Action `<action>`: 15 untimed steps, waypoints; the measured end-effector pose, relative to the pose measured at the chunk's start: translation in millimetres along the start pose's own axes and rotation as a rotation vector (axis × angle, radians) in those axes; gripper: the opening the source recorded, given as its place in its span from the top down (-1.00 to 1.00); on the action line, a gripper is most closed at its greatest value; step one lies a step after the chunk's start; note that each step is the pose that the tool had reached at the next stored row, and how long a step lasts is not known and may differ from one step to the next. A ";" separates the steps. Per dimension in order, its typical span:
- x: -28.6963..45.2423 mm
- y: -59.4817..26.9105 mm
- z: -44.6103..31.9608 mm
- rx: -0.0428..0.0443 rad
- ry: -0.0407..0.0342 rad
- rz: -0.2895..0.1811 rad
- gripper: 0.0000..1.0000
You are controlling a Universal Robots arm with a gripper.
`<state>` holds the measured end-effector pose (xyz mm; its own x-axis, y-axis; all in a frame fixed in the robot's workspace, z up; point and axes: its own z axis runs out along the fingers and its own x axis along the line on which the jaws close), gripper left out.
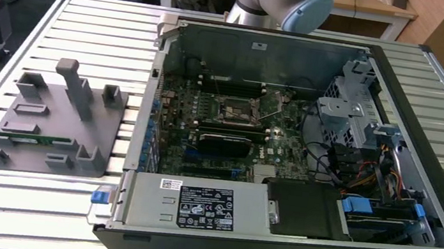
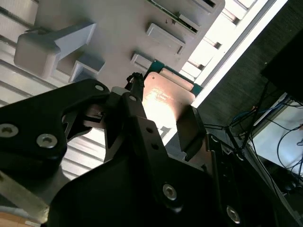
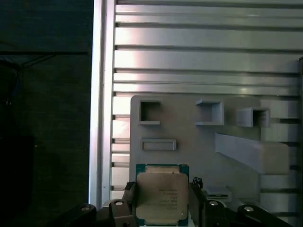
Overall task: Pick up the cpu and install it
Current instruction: 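Pick up the cpu and move it towards the insertion slot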
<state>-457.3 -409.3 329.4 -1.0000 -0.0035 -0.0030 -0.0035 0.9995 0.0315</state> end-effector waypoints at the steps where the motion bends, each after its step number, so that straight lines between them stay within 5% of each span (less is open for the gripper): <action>1: 0.0 0.1 -4.1 0.0000 0.0000 0.000 -0.05; 15: -0.1 1.8 -56.5 0.0000 0.0002 0.000 -0.05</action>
<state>-457.4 -409.3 385.9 -1.0000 -0.0034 -0.0028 -0.0035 0.9995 0.0315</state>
